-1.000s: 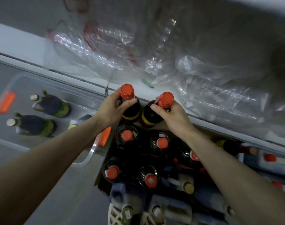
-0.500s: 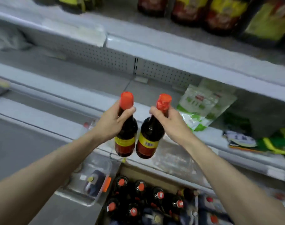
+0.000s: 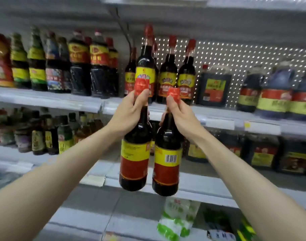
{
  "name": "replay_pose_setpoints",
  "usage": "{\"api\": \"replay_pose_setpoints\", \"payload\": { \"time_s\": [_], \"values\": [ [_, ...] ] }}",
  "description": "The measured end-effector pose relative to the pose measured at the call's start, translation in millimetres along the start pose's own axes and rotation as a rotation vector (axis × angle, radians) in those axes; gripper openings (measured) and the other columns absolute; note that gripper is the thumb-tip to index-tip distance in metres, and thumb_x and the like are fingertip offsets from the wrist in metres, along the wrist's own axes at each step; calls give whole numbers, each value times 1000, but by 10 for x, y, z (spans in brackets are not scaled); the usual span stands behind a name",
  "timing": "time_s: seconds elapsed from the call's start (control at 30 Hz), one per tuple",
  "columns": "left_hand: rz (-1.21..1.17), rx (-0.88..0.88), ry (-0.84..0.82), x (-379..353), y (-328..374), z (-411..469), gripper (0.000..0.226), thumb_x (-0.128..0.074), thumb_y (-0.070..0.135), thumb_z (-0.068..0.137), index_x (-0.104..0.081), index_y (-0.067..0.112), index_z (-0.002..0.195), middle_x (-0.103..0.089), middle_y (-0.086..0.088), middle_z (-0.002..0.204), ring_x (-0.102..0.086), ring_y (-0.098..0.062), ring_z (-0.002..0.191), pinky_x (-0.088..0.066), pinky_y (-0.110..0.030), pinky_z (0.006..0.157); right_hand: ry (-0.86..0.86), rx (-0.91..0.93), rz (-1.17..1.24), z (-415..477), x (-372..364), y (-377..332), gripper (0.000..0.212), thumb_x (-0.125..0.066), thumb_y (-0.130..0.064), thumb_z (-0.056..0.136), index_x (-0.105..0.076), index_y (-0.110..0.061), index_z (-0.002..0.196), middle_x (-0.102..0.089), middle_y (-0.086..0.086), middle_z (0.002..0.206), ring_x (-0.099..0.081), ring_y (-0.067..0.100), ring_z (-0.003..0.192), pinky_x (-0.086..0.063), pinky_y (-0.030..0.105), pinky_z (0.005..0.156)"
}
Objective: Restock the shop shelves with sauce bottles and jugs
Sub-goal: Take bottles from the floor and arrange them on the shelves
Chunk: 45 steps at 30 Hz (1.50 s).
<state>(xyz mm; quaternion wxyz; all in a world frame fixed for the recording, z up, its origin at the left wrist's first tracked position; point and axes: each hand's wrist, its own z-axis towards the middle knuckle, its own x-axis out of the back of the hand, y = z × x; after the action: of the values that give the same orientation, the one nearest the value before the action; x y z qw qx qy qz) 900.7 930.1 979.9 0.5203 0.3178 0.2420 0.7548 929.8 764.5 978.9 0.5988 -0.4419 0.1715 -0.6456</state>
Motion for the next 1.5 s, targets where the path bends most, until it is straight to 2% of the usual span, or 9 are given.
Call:
{"api": "replay_pose_setpoints", "payload": {
  "time_s": [0.1,0.2,0.33,0.47,0.6,0.87,1.1,1.27,1.5],
  "values": [
    [29,-107,62,-25,444,390,42,-38,42,101,-53,9,79,-59,-2,71,-56,-8,61,-46,-25,65,100,75,-33,211,328,-435,43,-36,-53,98,-58,-15,97,-66,6,89,-65,18,82,-53,35,82],
    [39,-199,115,-77,803,688,40,-38,45,100,-49,19,71,-58,4,73,-56,-1,65,-45,-21,69,184,129,-67,382,628,-740,52,-37,-66,91,-60,-20,91,-69,6,91,-66,26,91,-50,49,92],
    [-15,-256,133,-189,1049,1032,43,-40,57,94,-49,22,72,-62,-14,75,-63,-33,75,-49,-49,74,272,226,-82,576,901,-979,51,-40,-67,90,-53,-19,78,-59,12,75,-61,32,73,-50,56,83],
    [-16,-294,181,-346,1095,1319,40,-41,53,96,-46,20,74,-55,0,72,-54,-17,68,-43,-28,68,354,298,-94,805,1066,-1030,49,-40,-63,93,-49,-18,75,-52,10,66,-54,28,62,-48,48,69],
    [20,-340,209,-477,1049,1613,34,-40,47,97,-54,17,88,-54,10,76,-50,-1,68,-36,-11,59,431,341,-79,1120,1183,-966,32,-42,-52,95,-51,-30,74,-52,-20,54,-51,3,59,-40,27,68],
    [15,-316,305,-634,731,2205,43,-43,49,95,-52,7,91,-53,4,68,-47,-6,58,-37,-18,56,526,355,-80,1753,1305,-740,31,-43,-48,96,-61,-23,102,-58,-12,77,-50,-9,63,-38,6,66],
    [26,-269,307,-736,396,2489,50,-42,52,95,-52,3,91,-53,2,69,-47,-9,61,-37,-15,57,543,320,-94,2120,1248,-433,37,-45,-47,97,-59,-13,91,-51,-8,68,-46,-4,55,-37,6,58],
    [36,-222,299,-745,237,2667,52,-42,54,95,-52,3,92,-56,-1,75,-51,-15,69,-40,-29,64,536,297,-132,2241,1225,-279,39,-45,-46,98,-54,-12,81,-48,-5,67,-45,2,57,-35,5,56],
    [148,-109,257,-807,90,2772,49,-37,57,95,-42,12,76,-48,2,76,-43,-12,67,-32,-26,57,509,180,-195,2436,1206,-88,54,-45,-57,94,-37,-18,58,-38,-5,51,-39,10,47,-32,27,55]
  ]
}}
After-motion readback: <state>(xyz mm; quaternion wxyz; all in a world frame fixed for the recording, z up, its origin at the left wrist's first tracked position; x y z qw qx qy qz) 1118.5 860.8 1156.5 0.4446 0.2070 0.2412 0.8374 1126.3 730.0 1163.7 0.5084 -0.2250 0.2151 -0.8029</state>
